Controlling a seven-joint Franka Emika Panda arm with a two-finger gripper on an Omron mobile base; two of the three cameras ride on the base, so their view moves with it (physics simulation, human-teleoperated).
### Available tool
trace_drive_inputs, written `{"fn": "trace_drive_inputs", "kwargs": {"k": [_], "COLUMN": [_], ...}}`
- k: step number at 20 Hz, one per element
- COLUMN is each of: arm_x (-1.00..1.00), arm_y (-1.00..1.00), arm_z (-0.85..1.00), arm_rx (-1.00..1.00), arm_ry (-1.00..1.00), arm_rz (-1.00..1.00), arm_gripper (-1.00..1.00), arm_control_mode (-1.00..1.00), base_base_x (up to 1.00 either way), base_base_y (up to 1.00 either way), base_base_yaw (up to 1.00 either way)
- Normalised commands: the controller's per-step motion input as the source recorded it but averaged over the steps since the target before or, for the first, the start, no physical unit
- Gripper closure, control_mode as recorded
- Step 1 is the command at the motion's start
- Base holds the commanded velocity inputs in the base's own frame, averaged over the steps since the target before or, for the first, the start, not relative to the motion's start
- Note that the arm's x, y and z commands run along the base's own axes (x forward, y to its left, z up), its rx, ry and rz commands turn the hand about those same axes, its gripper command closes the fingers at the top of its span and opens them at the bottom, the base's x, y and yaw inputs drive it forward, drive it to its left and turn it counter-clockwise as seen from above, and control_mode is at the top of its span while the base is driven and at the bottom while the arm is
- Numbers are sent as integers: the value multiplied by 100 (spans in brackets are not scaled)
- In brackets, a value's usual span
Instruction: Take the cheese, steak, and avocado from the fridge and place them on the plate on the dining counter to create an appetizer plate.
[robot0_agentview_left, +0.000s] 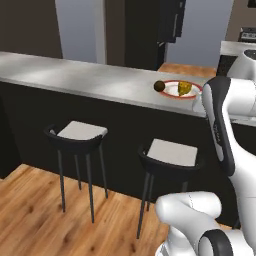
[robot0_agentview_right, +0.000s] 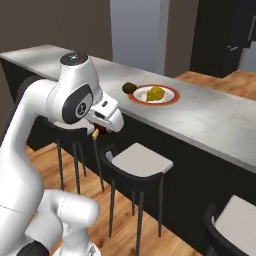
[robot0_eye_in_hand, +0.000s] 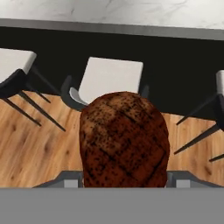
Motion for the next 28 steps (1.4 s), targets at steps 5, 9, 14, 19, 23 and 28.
{"fn": "trace_drive_inputs", "kwargs": {"k": [5,9,14,19,23,28], "arm_x": [0,0,0,0,0,59], "arm_y": [0,0,0,0,0,15], "arm_z": [0,0,0,0,0,26], "arm_rx": [0,0,0,0,0,-7], "arm_ry": [0,0,0,0,0,0], "arm_rz": [0,0,0,0,0,-7], "arm_gripper": [100,100,100,100,100,100], "arm_control_mode": [100,100,100,100,100,-100], "base_base_x": [71,71,70,61,50,0], "base_base_y": [11,23,42,33,21,0], "base_base_yaw": [-21,-22,-29,-32,-24,0]}}
